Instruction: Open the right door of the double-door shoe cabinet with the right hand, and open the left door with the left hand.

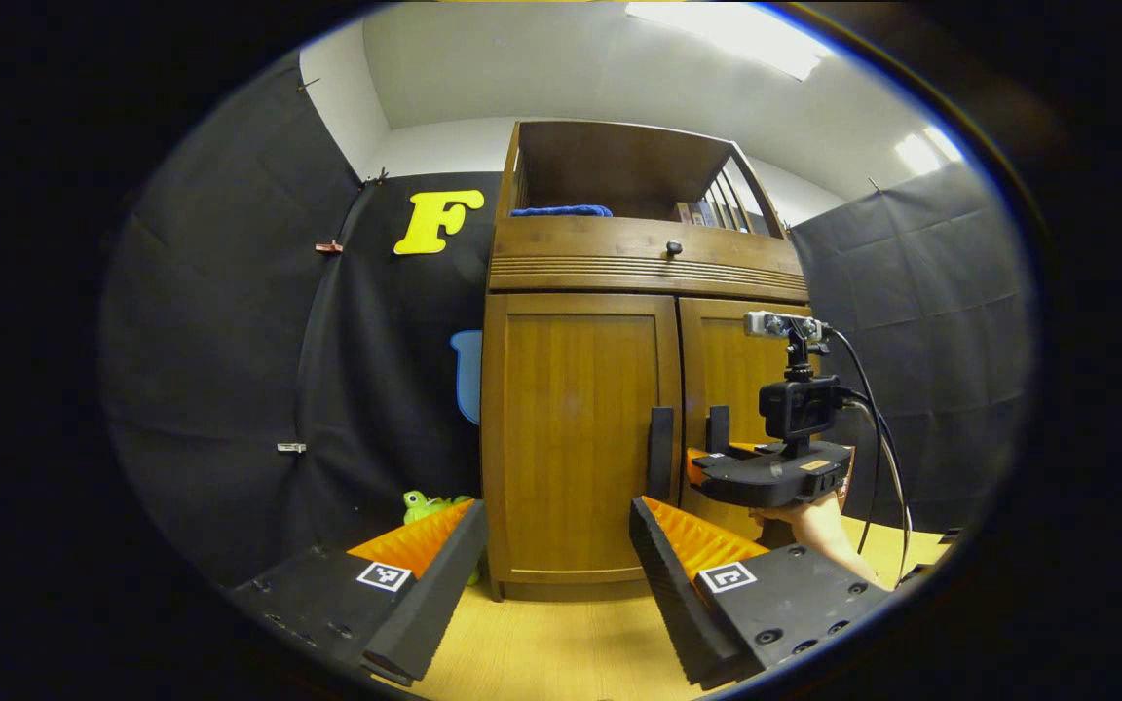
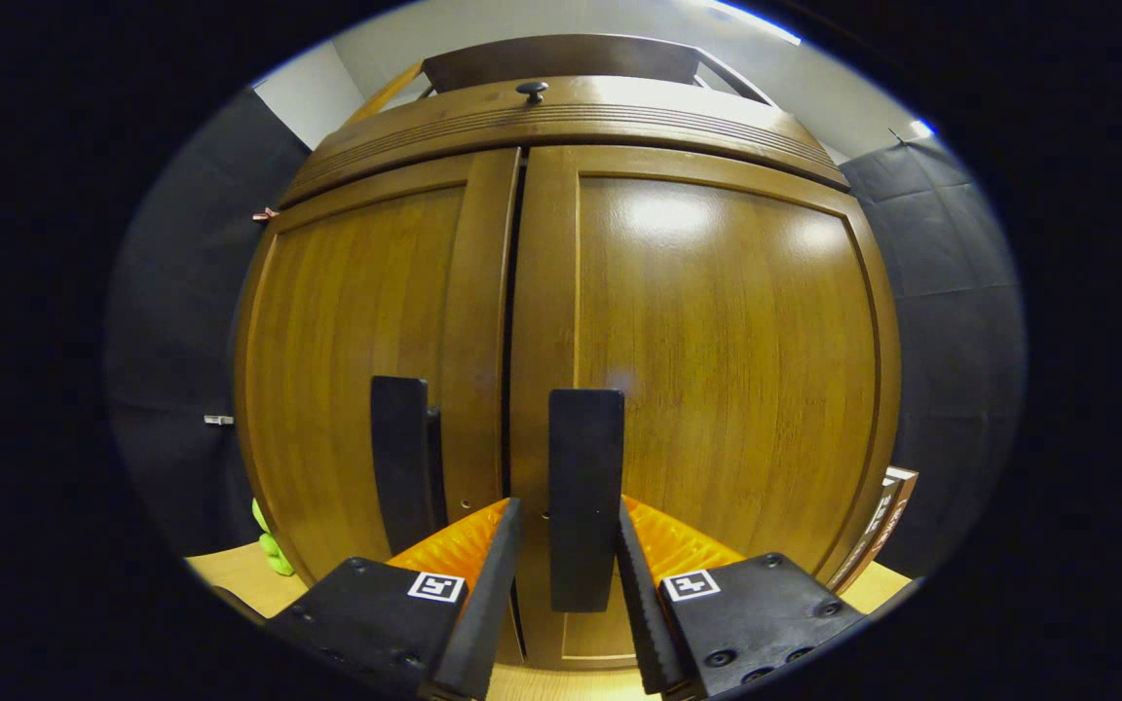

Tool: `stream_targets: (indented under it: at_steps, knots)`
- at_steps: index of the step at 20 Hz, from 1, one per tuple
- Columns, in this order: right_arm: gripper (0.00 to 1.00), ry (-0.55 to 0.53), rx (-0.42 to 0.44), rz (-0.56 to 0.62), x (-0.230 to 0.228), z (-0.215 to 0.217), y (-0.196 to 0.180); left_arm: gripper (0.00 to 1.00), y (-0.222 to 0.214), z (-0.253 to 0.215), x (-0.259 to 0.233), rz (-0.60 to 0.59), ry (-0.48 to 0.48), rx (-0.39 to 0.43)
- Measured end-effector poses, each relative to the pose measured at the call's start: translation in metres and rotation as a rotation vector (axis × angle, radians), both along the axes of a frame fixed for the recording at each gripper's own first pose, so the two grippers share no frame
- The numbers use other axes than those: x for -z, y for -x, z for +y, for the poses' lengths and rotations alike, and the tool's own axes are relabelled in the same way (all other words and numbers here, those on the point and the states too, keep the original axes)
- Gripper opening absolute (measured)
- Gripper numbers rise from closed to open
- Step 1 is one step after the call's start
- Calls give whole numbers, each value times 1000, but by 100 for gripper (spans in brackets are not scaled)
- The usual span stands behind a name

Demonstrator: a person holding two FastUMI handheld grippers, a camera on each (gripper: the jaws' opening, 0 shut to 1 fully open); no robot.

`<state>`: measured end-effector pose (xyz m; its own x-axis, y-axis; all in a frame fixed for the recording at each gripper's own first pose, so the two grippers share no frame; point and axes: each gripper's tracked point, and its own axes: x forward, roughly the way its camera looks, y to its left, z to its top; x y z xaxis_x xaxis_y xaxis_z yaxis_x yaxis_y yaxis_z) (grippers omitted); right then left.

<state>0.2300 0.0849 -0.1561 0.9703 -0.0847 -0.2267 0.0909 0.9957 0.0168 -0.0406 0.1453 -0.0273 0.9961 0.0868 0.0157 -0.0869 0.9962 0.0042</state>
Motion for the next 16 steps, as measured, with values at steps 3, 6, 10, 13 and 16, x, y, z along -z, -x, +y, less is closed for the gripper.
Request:
stream_targets:
  at_steps: [3, 6, 10, 13, 16]
  knots:
    - [34, 31, -22, -8, 3, -1, -6, 92, -6, 0, 2, -1, 14, -5]
    - [29, 23, -40, -6, 3, 1, 0, 92, -8, -4, 3, 13, 20, -3]
    - [24, 18, -62, 8, -2, 2, 9, 92, -3, -15, 2, 11, 2, 8]
    - [24, -7, -95, 4, -9, 2, 25, 92, -2, -23, 1, 6, 23, 30]
    - [24, -9, -122, 9, -13, 0, 38, 92, -1, -32, 1, 6, 41, 47]
